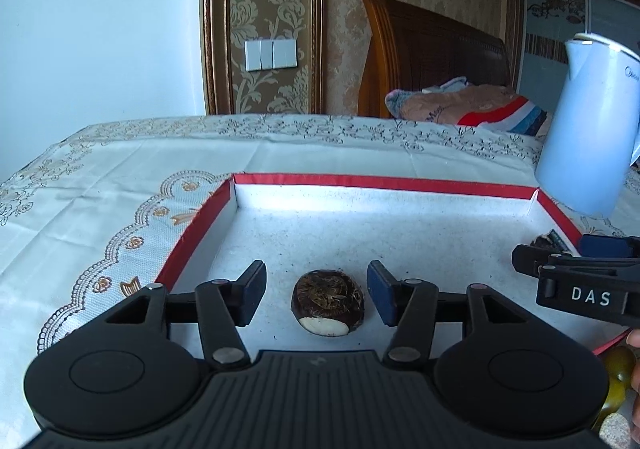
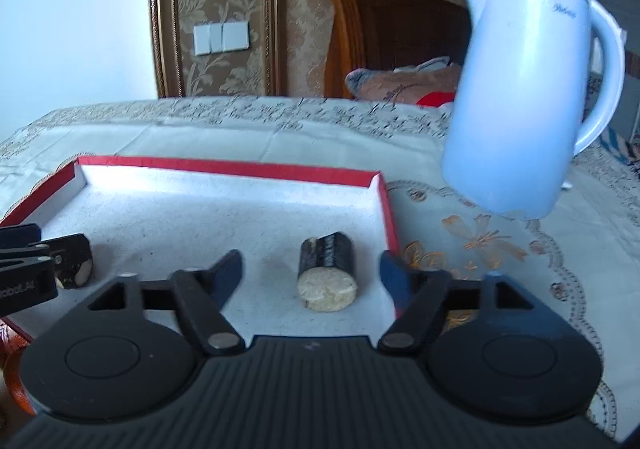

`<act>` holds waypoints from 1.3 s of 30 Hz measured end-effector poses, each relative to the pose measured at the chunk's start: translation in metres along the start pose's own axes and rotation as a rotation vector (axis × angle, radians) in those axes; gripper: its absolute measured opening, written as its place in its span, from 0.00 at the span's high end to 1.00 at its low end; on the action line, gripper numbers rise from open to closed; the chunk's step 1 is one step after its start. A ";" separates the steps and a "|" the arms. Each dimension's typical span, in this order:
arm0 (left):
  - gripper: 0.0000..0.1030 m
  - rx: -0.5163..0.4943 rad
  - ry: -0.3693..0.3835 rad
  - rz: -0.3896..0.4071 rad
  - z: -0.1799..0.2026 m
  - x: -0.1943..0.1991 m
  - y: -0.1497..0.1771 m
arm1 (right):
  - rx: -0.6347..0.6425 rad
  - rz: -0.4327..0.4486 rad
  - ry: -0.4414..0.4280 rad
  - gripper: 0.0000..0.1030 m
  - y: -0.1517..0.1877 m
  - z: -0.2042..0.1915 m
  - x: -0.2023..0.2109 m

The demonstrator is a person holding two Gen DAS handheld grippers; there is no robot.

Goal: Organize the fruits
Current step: 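Lift both open tools out of the tray back toward the produce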

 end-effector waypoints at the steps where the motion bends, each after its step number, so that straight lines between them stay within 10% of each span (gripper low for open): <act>1: 0.41 0.007 0.003 0.011 -0.001 0.003 -0.001 | -0.008 0.014 -0.002 0.24 -0.001 0.001 0.004; 15: 0.38 0.007 -0.017 0.181 -0.008 0.044 -0.006 | -0.099 0.058 -0.051 0.21 0.003 0.016 0.038; 39: 0.27 0.064 0.036 0.201 -0.034 0.095 0.024 | -0.099 0.036 -0.100 0.14 0.036 0.009 0.070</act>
Point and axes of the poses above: each gripper's, at about its wrist camera, not at the fingertips, and x roughly against the way its jaws point, z to its right, y to its underside, the point moved 9 cm from there along -x, roughly the way its jaws point
